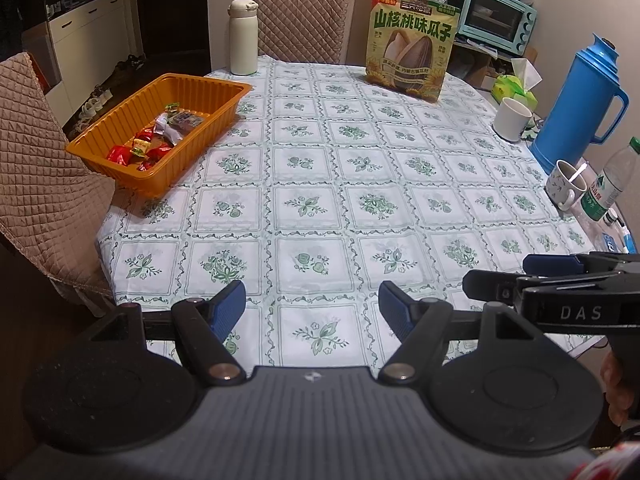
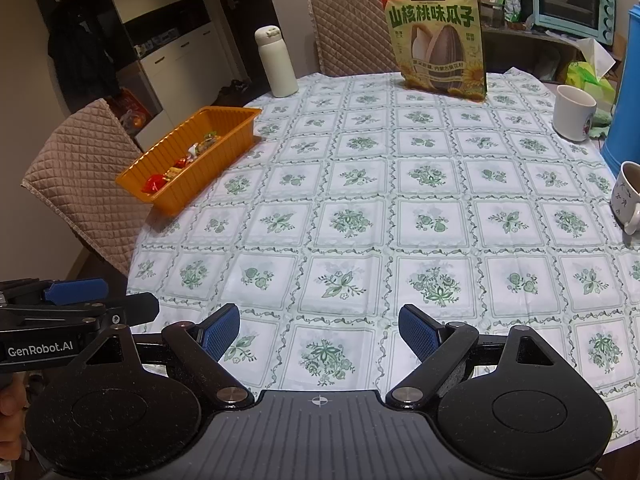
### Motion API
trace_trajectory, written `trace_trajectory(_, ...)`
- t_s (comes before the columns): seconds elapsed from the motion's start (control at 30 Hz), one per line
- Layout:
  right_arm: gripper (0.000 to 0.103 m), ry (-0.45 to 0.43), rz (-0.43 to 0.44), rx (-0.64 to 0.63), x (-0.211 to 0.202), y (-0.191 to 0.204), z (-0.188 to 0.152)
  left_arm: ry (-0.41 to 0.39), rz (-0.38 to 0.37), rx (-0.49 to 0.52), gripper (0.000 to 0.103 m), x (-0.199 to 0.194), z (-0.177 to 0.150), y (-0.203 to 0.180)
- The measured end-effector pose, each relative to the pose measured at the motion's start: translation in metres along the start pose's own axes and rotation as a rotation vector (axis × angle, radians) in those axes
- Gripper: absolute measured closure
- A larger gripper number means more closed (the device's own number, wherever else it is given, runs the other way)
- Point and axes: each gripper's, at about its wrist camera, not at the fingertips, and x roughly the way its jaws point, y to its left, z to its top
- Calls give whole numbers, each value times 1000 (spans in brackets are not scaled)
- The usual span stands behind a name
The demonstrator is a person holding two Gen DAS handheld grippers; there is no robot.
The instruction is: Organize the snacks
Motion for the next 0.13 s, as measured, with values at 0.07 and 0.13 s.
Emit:
trace_trajectory(0.07,17,2,0,3,1,-1,1,-1,-2,3,32,3,2,0)
trace_trajectory(0.13,17,3,-1,5,2,-2,3,2,-4,5,31,5,4,1)
